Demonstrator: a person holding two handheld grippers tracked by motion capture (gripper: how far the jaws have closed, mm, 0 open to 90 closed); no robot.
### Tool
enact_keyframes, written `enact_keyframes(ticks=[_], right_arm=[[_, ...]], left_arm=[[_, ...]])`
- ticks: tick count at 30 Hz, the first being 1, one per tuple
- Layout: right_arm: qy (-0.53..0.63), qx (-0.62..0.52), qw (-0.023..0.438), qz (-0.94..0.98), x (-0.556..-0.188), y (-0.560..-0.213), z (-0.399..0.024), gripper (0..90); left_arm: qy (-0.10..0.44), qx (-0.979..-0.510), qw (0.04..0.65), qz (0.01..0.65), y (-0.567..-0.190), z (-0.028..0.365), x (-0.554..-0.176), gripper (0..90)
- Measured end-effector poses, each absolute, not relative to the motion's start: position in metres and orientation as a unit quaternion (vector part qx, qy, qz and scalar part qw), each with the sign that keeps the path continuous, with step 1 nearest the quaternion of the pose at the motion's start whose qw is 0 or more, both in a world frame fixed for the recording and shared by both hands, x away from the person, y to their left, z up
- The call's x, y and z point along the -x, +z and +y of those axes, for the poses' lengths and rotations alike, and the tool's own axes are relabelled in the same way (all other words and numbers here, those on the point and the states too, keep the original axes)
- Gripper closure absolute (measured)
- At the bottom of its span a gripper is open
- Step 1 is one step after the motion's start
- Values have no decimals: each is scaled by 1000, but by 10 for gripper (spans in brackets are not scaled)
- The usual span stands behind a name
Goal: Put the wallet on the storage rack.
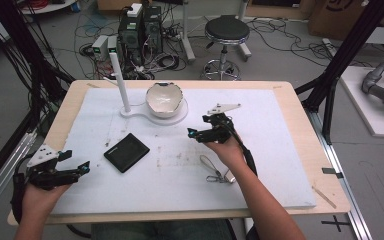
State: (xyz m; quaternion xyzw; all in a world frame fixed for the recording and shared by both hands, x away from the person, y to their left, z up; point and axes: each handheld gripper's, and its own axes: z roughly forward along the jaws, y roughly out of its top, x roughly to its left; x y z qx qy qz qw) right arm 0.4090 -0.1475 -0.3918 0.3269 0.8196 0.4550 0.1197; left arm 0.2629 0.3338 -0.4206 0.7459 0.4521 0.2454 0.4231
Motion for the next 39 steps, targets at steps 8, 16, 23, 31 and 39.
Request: enact_keyframes(ticks=[8, 16, 23, 31, 39], right_arm=[[451, -299, 79, 837, -417, -390, -99, 172], [437, -279, 50, 853, -424, -401, -58, 172], [431, -270, 35, 860, -427, -407, -31, 172], [425, -265, 25, 865, -430, -412, -14, 172], [420, -262, 14, 869, -432, -418, 2, 172]], left_arm=[[242, -749, 426, 446, -420, 331, -267, 217], [239, -754, 424, 442, -420, 329, -269, 217], [241, -754, 422, 442, -421, 329, -267, 217], [245, -750, 420, 448, -421, 334, -260, 217], [248, -748, 418, 452, -421, 339, -253, 217]])
